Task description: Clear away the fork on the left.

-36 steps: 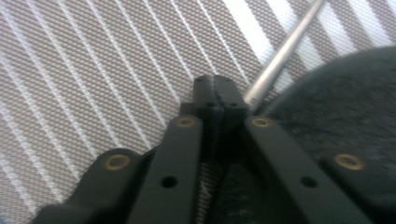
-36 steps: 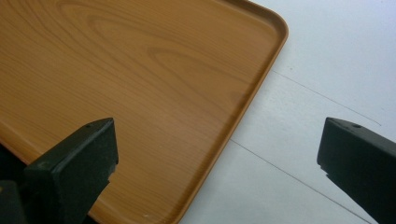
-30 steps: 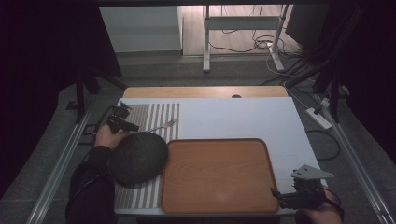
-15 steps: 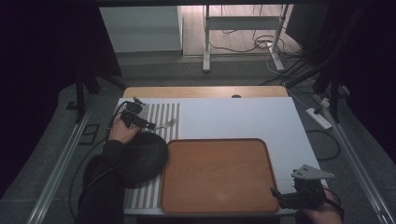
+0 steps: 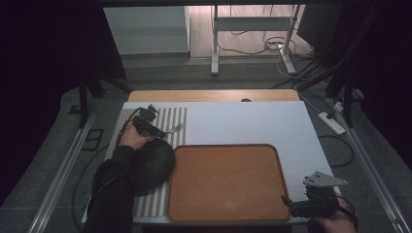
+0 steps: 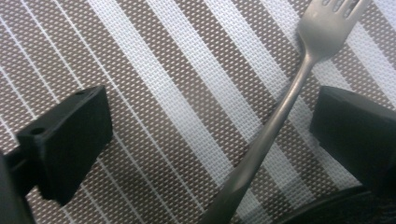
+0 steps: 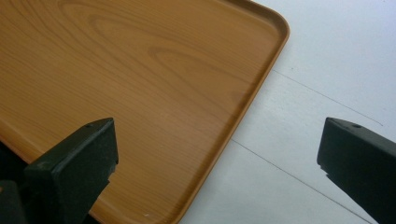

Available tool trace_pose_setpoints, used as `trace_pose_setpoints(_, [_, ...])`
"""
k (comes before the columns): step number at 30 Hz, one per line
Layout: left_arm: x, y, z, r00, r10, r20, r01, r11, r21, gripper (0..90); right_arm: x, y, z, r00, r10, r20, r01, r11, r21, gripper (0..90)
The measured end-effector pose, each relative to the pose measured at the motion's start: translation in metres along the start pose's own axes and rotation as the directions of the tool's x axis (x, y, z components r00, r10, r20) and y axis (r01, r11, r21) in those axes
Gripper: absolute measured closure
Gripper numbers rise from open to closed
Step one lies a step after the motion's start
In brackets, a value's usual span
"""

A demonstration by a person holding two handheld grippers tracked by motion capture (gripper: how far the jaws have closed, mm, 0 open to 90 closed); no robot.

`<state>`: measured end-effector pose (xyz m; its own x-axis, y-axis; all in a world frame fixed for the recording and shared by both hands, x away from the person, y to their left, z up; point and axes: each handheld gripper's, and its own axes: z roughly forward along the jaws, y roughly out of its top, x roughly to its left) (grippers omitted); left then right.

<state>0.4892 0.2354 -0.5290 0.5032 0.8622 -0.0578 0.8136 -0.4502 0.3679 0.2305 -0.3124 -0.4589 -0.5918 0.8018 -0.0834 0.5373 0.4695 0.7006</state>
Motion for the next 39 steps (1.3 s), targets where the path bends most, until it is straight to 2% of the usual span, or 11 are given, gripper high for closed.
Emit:
trace_pose_setpoints(5, [0.002, 0.0, -0.003, 1.0, -0.002, -0.004, 0.002, 1.0, -0.004, 7.6, 0.0, 0.0, 0.0, 1.0, -0.002, 0.0, 0.002, 1.0, 0.001, 0.0])
trace_pose_setpoints(10, [0.007, -0.002, -0.008, 0.9999, -0.014, -0.009, 0.014, 0.9998, -0.015, 21.0, 0.0, 0.0, 0.0, 1.0, -0.006, -0.001, 0.006, 1.0, 0.004, 0.0])
trace_pose_setpoints(16, [0.012, -0.005, -0.012, 1.0, -0.009, -0.003, 0.009, 0.999, -0.044, 51.7, 0.001, 0.0, 0.0, 1.0, -0.009, 0.0, 0.009, 1.0, 0.008, 0.0])
trace_pose_setpoints(17, [0.011, -0.006, -0.014, 0.9999, 0.01, -0.007, -0.01, 0.9986, -0.053, 60.7, 0.001, 0.0, 0.001, 0.9999, -0.01, -0.001, 0.01, 1.0, 0.009, 0.0])
trace_pose_setpoints(20, [0.011, -0.007, -0.014, 0.9999, 0.015, 0.001, -0.015, 0.9984, -0.054, 69.3, 0.001, 0.0, 0.001, 0.9999, -0.012, -0.003, 0.012, 1.0, 0.009, 0.0])
trace_pose_setpoints(21, [0.011, -0.007, -0.014, 0.9996, 0.029, 0.0, -0.029, 0.9982, -0.053, 77.8, 0.001, 0.0, 0.001, 0.9999, -0.013, -0.002, 0.013, 1.0, 0.009, 0.0])
trace_pose_setpoints(22, [0.012, -0.007, -0.014, 0.9993, 0.037, 0.003, -0.037, 0.9979, -0.053, 82.0, 0.001, 0.0, 0.001, 0.9999, -0.013, -0.002, 0.013, 1.0, 0.01, 0.0])
trace_pose_setpoints(32, [0.02, -0.005, -0.015, 0.996, 0.064, 0.062, -0.061, 0.9974, -0.039, 84.7, 0.001, 0.0, 0.001, 0.9999, -0.013, -0.003, 0.013, 1.0, 0.011, 0.0])
trace_pose_setpoints(39, [0.031, -0.006, -0.028, 0.996, 0.069, 0.056, -0.068, 0.9973, -0.03, 84.7, 0.001, 0.0, 0.001, 0.9999, -0.013, -0.004, 0.013, 1.0, 0.012, 0.0])
